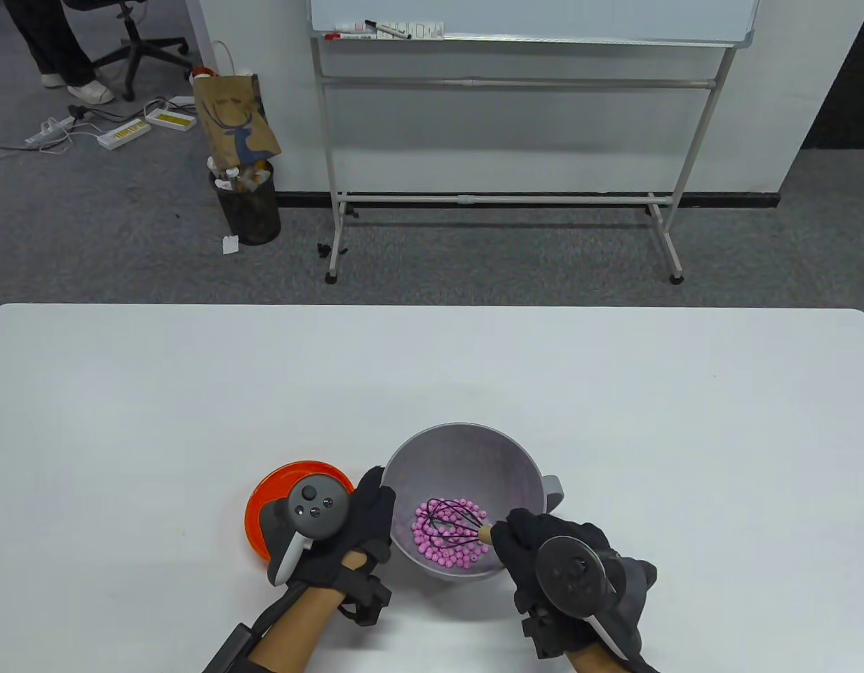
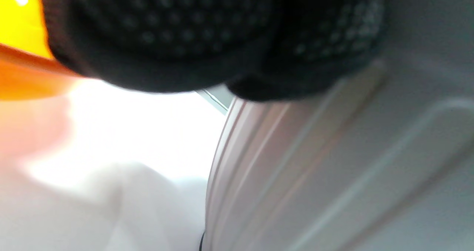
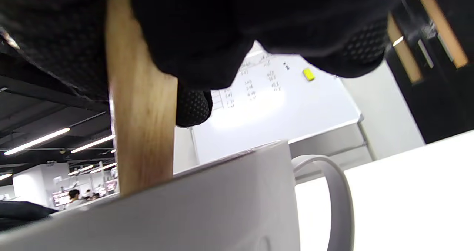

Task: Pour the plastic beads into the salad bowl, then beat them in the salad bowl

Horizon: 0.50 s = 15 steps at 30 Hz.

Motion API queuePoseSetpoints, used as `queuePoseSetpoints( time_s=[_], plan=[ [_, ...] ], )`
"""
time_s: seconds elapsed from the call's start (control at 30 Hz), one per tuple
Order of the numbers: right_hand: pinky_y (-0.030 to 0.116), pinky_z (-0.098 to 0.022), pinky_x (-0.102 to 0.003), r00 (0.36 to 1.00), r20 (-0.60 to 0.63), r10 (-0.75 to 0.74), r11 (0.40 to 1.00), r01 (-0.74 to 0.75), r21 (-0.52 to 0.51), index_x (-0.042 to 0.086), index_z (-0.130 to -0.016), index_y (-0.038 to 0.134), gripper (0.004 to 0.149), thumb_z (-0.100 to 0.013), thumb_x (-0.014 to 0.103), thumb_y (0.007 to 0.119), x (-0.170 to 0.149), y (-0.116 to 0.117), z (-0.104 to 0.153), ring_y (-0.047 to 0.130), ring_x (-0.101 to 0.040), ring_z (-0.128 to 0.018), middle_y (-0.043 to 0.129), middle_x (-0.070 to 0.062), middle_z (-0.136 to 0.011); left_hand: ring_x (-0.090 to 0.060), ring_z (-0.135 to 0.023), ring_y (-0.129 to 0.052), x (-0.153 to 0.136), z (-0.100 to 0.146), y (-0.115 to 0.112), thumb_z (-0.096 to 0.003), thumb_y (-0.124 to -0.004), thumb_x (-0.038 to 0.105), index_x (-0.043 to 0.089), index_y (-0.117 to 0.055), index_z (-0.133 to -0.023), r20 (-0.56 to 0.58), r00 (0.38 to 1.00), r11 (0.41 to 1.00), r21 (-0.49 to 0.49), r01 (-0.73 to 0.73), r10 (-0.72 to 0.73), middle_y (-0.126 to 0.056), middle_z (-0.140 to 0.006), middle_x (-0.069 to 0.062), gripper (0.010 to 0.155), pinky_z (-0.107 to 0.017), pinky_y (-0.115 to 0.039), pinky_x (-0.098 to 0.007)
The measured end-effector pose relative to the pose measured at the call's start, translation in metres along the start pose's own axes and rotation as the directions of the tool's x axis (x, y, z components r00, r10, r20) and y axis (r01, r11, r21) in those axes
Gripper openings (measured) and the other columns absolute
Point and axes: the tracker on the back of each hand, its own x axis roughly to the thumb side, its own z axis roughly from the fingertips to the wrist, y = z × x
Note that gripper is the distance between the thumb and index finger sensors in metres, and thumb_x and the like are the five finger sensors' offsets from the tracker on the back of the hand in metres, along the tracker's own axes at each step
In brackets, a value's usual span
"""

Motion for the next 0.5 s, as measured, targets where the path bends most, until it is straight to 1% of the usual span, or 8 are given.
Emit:
queuePoseSetpoints(
  time_s=[0.1, 0.27, 0.37, 0.5],
  plan=[
    [0.084, -0.04, -0.042, 1.0, -0.014, 0.022, 0.999, -0.022, -0.025, 0.019, -0.064, 0.102, 0.044, -0.038, 0.053, 0.094, -0.003, 0.003, -0.002, 0.094, -0.019, -0.008, 0.1, -0.001, -0.026, -0.011, -0.009, -0.102, 0.0, 0.0, 0.0, -0.0523, -0.064, 0.048, 0.013, -0.073, -0.095, 0.0, 1.0, 1.0, 0.0, -0.001, 0.001, -0.103, -0.024, 0.012, 0.056, -0.036, -0.09, -0.041],
    [0.084, -0.04, -0.042, 0.993, -0.021, 0.114, 0.991, -0.115, -0.074, 0.018, -0.064, 0.103, 0.045, -0.037, 0.053, 0.095, -0.004, -0.004, -0.002, 0.094, -0.02, -0.008, 0.1, -0.001, -0.026, -0.011, -0.009, -0.102, 0.0, 0.0, 0.0, -0.0524, -0.064, 0.048, 0.013, -0.073, -0.095, 0.0, 1.0, 1.0, 0.001, -0.002, 0.002, -0.103, -0.024, 0.012, 0.056, -0.036, -0.09, -0.041],
    [0.084, -0.039, -0.042, 0.99, -0.016, 0.142, 0.986, -0.143, -0.082, 0.018, -0.064, 0.103, 0.044, -0.037, 0.052, 0.095, -0.002, -0.009, 0.0, 0.093, -0.02, -0.007, 0.1, -0.002, -0.025, -0.011, -0.009, -0.102, 0.0, 0.0, 0.0, -0.0523, -0.064, 0.048, 0.013, -0.074, -0.095, -0.001, 1.0, 1.0, 0.002, -0.003, 0.003, -0.103, -0.024, 0.012, 0.056, -0.036, -0.09, -0.041],
    [0.084, -0.038, -0.042, 0.984, 0.006, 0.179, 0.982, -0.178, -0.058, 0.016, -0.062, 0.104, 0.044, -0.037, 0.052, 0.096, 0.006, -0.018, 0.003, 0.093, -0.02, -0.006, 0.1, -0.002, -0.023, -0.011, -0.009, -0.102, 0.0, 0.0, 0.0, -0.0523, -0.064, 0.048, 0.013, -0.074, -0.095, -0.002, 1.0, 1.0, 0.002, -0.001, 0.001, -0.103, -0.024, 0.012, 0.056, -0.036, -0.09, -0.041]
  ],
)
